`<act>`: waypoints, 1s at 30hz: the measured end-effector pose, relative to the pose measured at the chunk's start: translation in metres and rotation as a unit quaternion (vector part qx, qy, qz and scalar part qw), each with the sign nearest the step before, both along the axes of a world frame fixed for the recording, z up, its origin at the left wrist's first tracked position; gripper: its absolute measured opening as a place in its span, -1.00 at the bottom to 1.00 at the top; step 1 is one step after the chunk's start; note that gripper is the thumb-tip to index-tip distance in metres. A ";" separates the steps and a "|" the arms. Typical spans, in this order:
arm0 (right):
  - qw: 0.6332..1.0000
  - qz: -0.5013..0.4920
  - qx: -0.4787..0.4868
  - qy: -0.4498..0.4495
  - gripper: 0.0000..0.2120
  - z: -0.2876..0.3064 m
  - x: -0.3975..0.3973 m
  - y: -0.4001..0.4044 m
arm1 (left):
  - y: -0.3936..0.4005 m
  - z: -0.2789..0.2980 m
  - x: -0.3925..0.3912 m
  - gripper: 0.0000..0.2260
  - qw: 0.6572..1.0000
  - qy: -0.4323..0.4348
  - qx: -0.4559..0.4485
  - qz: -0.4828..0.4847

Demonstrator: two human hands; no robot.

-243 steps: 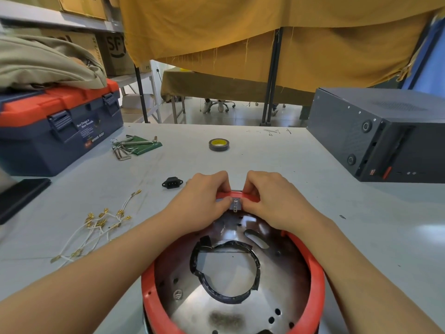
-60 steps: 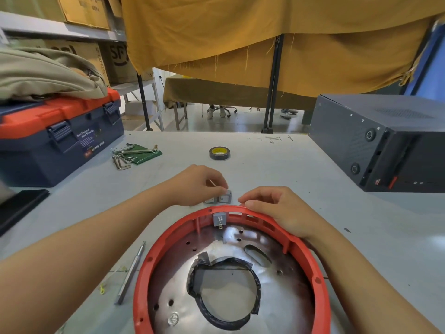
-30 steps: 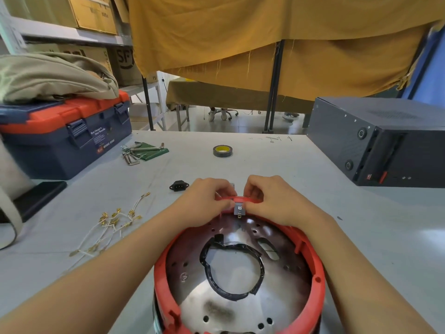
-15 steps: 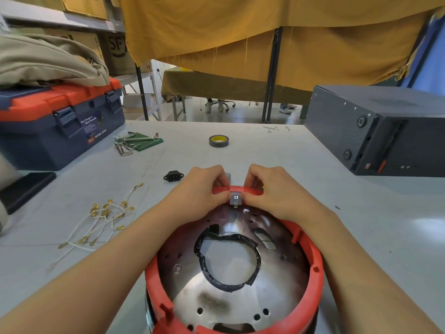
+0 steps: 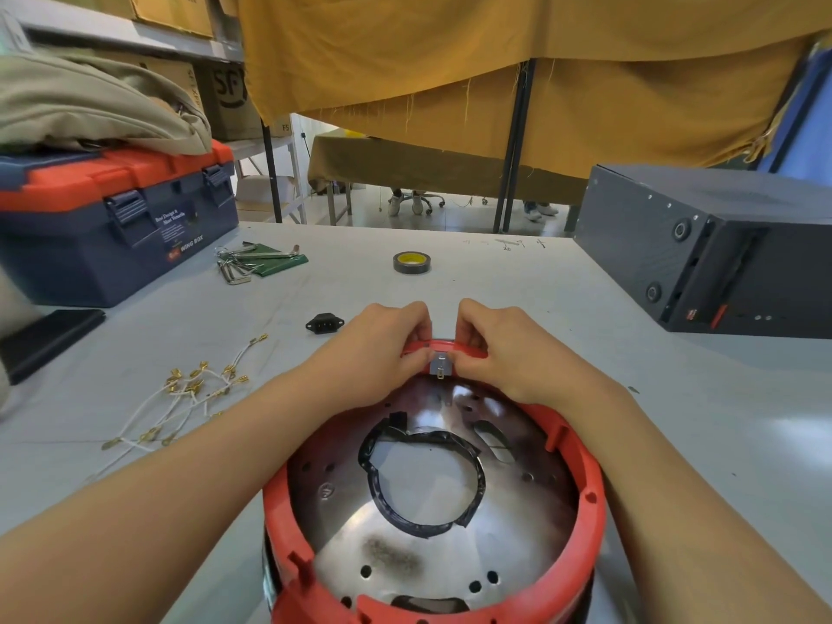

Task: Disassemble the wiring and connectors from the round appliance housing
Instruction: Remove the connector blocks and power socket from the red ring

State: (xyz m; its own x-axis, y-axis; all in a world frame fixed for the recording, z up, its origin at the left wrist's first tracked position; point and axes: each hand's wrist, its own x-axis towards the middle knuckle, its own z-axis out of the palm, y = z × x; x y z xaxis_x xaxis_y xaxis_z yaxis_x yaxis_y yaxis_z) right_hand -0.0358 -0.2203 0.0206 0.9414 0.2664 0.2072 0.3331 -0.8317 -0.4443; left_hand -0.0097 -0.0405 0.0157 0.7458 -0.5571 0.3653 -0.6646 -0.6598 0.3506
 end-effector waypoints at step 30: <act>0.996 -0.020 -0.086 0.011 -0.78 -0.002 0.007 0.000 | -0.004 0.000 0.003 -0.81 0.994 0.036 0.089 0.041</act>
